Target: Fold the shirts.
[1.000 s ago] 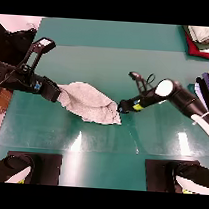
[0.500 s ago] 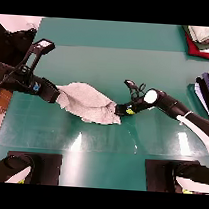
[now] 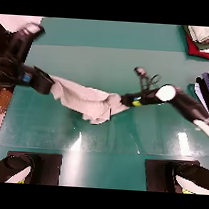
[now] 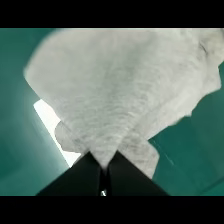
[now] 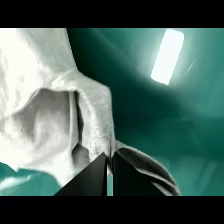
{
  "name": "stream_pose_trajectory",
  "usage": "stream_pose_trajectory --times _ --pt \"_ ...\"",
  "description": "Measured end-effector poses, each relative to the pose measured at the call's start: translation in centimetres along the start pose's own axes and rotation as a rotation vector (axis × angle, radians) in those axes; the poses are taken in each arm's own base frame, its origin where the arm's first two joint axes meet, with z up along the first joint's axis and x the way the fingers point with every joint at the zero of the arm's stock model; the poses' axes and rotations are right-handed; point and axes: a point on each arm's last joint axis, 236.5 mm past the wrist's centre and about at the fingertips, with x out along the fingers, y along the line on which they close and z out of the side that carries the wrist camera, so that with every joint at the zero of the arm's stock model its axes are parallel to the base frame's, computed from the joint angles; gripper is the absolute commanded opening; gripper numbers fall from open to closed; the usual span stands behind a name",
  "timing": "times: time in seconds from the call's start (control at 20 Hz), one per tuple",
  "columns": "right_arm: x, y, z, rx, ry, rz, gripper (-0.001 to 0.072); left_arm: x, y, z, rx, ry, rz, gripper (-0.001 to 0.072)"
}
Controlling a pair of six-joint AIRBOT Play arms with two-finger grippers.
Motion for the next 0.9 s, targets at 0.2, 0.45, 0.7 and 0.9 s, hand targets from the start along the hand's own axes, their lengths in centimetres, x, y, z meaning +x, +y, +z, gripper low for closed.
stream_pose_trajectory --times 0.2,0.45,0.7,0.9 --pt "-12.3 1.0 7.4 -0.073 -0.3 -0.024 0.0011 -7.5 0.2 5.8 0.032 -0.221 0.053 0.0023" --pt "-27.8 3.3 11.0 -0.142 -0.623 -0.081 0.0011 -15.5 -1.0 9.5 0.061 -0.425 0.056 0.0023" --pt "-38.7 6.0 9.7 -0.2 -0.824 -0.165 0.0011 -20.5 -4.2 9.9 0.098 -0.513 -0.039 0.0023" --pt "-43.6 5.9 8.5 -0.191 -0.91 -0.27 0.0011 -22.3 -7.8 9.6 0.137 -0.542 -0.18 0.0023"
